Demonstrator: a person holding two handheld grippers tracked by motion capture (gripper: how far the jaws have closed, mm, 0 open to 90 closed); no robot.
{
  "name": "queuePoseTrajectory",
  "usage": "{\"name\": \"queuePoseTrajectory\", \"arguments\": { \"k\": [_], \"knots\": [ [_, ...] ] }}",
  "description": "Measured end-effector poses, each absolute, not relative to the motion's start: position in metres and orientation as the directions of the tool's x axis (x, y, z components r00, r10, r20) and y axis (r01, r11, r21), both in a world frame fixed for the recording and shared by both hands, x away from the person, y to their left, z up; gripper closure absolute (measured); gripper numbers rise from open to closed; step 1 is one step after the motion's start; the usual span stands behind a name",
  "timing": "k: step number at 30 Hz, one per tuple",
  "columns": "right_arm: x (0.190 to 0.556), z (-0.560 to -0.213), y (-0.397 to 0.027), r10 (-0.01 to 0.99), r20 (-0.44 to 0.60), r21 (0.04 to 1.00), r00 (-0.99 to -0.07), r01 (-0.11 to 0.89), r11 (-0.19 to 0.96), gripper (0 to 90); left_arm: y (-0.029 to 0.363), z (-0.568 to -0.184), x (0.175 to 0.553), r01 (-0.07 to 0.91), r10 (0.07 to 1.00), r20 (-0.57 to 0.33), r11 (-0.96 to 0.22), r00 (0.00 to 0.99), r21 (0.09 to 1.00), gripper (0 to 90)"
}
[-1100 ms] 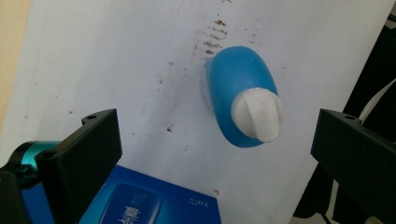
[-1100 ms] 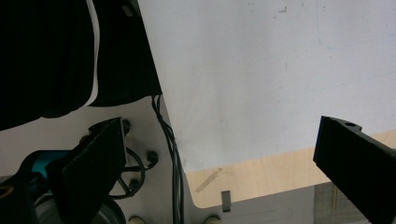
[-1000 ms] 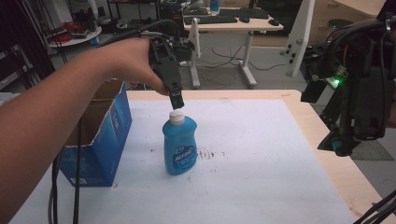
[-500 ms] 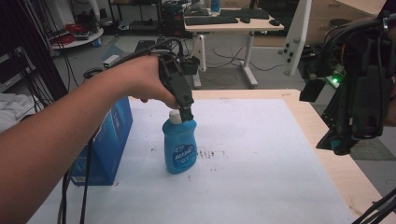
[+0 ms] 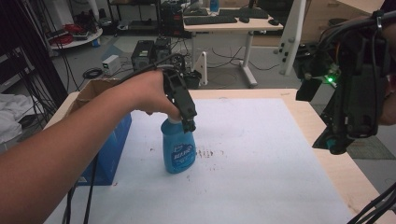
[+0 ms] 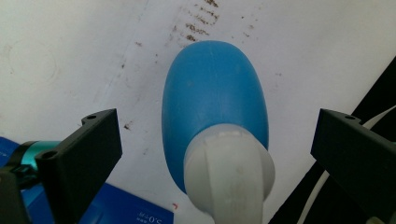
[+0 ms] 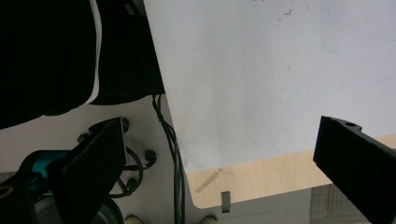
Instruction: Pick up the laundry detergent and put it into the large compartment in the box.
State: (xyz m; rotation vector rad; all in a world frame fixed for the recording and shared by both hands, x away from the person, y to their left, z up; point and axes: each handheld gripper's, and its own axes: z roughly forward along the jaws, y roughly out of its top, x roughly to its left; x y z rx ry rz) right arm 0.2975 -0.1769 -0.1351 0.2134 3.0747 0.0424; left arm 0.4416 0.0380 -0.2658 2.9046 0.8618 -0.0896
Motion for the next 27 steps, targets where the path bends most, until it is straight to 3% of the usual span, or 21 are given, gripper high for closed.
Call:
{"name": "queuePoseTrajectory", "arguments": {
  "k": [27],
  "knots": [
    [0.299,-0.137,-0.176,0.148,-0.053,0.033,-0.988,0.146,0.989,1.7,0.033,-0.297,0.443,0.542,0.541,-0.036,-0.838,0.84,0.066,1.7]
  ]
}}
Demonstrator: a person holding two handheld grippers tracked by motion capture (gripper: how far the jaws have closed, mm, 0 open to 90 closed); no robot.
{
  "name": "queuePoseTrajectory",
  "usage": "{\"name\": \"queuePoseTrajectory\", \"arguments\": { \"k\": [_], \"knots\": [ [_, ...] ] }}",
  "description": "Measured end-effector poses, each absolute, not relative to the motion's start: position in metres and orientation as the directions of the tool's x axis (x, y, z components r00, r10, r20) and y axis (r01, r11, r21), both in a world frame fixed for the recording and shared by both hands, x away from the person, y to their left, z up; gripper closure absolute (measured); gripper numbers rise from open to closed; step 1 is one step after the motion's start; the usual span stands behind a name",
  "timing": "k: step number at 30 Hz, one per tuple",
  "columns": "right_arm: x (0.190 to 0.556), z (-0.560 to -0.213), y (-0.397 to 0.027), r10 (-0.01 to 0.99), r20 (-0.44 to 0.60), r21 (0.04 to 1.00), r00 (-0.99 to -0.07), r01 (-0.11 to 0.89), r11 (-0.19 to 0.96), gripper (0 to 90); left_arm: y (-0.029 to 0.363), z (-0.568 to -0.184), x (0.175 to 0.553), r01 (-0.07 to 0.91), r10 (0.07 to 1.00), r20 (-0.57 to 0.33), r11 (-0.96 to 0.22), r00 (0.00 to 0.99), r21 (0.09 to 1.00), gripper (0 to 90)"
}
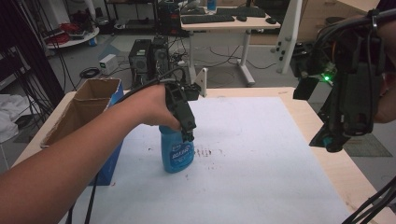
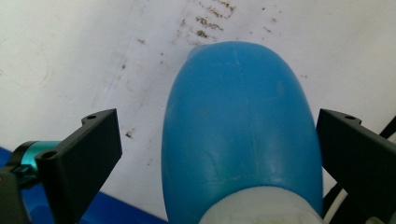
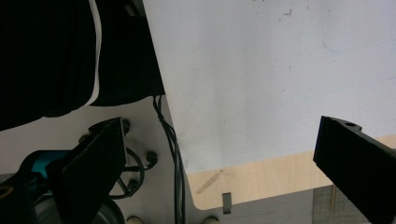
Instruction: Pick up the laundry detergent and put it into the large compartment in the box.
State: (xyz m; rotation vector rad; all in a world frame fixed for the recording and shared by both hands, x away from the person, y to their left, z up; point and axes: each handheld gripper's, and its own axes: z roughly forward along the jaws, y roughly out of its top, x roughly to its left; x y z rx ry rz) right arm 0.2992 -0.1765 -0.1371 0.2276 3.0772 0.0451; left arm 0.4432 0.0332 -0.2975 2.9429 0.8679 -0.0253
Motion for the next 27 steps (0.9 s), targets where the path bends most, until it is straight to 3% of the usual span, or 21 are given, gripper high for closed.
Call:
{"name": "queuePoseTrajectory", "arguments": {
  "k": [9,14,27],
  "knots": [
    [0.2994,-0.1365,-0.1766,0.151,-0.068,0.031,-0.986,0.149,0.988,1.7,0.0315,-0.2983,0.4425,0.536,0.535,-0.024,-0.842,0.844,0.07,1.8],
    [0.2988,-0.1357,-0.1762,0.149,-0.069,0.03,-0.986,0.147,0.989,1.7,0.0315,-0.2974,0.4411,0.523,0.523,-0.024,-0.85,0.852,0.062,9.9],
    [0.2981,-0.1353,-0.1746,0.144,-0.073,0.033,-0.987,0.142,0.989,1.7,0.032,-0.2971,0.4413,0.527,0.527,-0.02,-0.848,0.85,0.062,12.7]
  ]
}}
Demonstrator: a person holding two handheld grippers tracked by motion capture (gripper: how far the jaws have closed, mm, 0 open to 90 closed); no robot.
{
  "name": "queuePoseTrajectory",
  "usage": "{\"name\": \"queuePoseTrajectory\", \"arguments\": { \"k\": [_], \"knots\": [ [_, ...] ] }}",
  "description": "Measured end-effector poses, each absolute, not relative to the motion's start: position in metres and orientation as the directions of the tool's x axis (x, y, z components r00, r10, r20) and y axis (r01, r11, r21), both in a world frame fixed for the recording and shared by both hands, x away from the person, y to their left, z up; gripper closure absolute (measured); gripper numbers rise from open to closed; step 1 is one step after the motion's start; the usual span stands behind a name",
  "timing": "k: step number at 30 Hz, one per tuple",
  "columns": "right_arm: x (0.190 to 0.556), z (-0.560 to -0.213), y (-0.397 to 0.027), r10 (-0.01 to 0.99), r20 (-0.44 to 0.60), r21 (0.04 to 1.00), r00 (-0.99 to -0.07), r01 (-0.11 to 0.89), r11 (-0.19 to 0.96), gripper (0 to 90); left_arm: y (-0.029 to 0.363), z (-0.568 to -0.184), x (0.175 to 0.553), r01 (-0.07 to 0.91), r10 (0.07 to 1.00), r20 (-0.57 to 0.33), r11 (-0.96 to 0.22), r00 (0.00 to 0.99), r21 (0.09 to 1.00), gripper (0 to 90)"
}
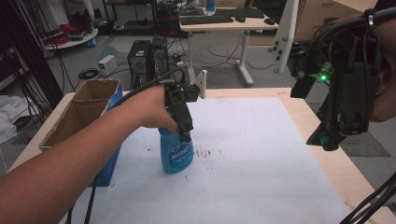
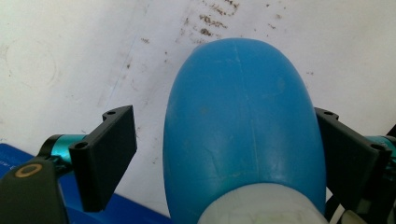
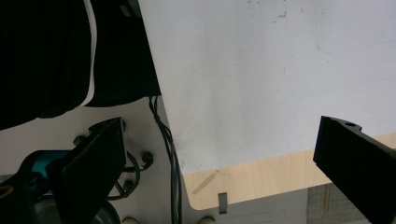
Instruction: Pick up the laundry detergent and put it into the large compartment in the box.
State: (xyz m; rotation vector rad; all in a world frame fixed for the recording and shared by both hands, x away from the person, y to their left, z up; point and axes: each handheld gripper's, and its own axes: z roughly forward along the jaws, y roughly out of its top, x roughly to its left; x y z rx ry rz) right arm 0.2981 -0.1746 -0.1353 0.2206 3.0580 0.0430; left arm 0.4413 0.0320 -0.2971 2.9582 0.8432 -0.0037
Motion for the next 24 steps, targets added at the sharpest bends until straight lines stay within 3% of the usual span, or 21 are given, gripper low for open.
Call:
{"name": "queuePoseTrajectory", "arguments": {
  "k": [24],
  "knots": [
    [0.2972,-0.1366,-0.1761,0.143,-0.076,0.037,-0.987,0.14,0.989,1.7,0.0268,-0.2992,0.4398,0.509,0.508,-0.02,-0.859,0.861,0.051,27.5]
  ]
}}
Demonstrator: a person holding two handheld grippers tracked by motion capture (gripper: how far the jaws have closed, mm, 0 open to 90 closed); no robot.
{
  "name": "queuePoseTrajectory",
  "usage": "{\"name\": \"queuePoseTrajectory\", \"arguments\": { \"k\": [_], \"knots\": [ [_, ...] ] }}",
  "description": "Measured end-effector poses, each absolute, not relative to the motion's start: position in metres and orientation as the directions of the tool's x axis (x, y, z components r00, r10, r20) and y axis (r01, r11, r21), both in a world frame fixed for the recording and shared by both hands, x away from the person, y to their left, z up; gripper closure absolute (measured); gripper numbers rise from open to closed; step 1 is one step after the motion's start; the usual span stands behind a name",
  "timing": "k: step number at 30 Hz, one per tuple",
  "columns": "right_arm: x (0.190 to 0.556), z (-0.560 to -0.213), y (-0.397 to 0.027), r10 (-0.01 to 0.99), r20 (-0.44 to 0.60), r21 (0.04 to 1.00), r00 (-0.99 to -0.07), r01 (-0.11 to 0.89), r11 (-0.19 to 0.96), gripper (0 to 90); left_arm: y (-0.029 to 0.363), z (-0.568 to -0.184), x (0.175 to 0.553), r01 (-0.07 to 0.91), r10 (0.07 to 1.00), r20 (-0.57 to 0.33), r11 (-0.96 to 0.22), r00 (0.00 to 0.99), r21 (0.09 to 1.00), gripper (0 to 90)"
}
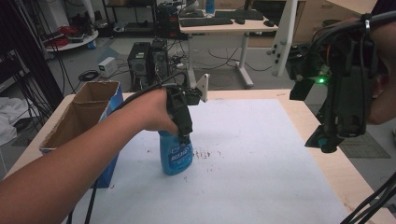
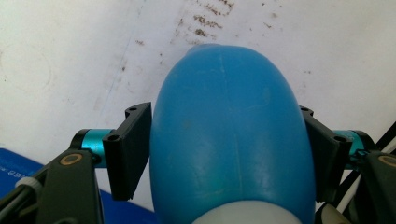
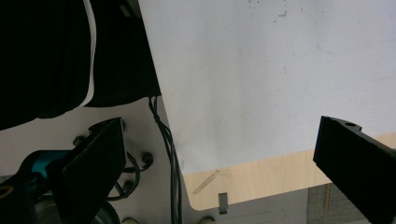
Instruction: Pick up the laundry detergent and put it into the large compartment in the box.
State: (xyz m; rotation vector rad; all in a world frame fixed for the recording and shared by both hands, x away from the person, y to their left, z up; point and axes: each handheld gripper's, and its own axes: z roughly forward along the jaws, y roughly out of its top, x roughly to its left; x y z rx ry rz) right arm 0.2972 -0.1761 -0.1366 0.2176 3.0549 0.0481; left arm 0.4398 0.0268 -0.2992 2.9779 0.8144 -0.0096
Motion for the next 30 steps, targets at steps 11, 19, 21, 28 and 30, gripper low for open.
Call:
{"name": "queuePoseTrajectory", "arguments": {
  "k": [11,19,21,28,30],
  "knots": [
    [0.2971,-0.1373,-0.1756,0.142,-0.075,0.035,-0.987,0.14,0.99,1.7,0.0254,-0.3007,0.439,0.506,0.505,-0.014,-0.862,0.863,0.039,33.0],
    [0.2968,-0.1373,-0.1756,0.143,-0.072,0.033,-0.987,0.141,0.989,1.7,0.025,-0.3013,0.4389,0.51,0.51,-0.015,-0.859,0.86,0.038,37.9],
    [0.2966,-0.137,-0.1754,0.144,-0.072,0.032,-0.987,0.142,0.989,1.7,0.025,-0.3014,0.4391,0.511,0.511,-0.015,-0.859,0.86,0.037,38.3],
    [0.2965,-0.137,-0.1738,0.143,-0.071,0.028,-0.987,0.141,0.99,1.7,0.0278,-0.2998,0.4396,0.51,0.51,-0.021,-0.86,0.86,0.03,38.6],
    [0.296,-0.1364,-0.173,0.14,-0.073,0.029,-0.987,0.138,0.99,1.7,0.0337,-0.2945,0.4393,0.519,0.517,-0.041,-0.854,0.855,0.035,38.6]
  ]
}}
